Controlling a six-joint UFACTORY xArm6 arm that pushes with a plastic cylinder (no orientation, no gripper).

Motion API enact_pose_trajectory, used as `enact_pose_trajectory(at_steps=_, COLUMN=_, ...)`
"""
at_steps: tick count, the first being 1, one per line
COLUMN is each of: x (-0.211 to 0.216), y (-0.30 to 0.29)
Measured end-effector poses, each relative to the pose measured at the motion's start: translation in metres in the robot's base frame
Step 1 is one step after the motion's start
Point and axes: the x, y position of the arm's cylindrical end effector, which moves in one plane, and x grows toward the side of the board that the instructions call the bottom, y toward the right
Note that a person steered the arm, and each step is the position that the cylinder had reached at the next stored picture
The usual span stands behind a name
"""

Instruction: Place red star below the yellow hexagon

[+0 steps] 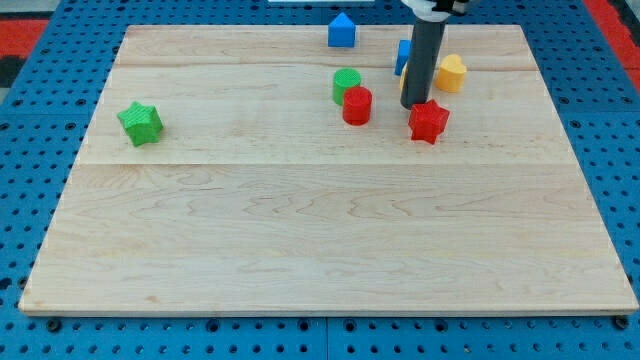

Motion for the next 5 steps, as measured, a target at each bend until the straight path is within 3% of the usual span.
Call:
enact_pose_trajectory(at_steps=1, x=0.000, y=0.033)
enact_pose_trajectory(at_steps=5, x=0.082, y=0.051)
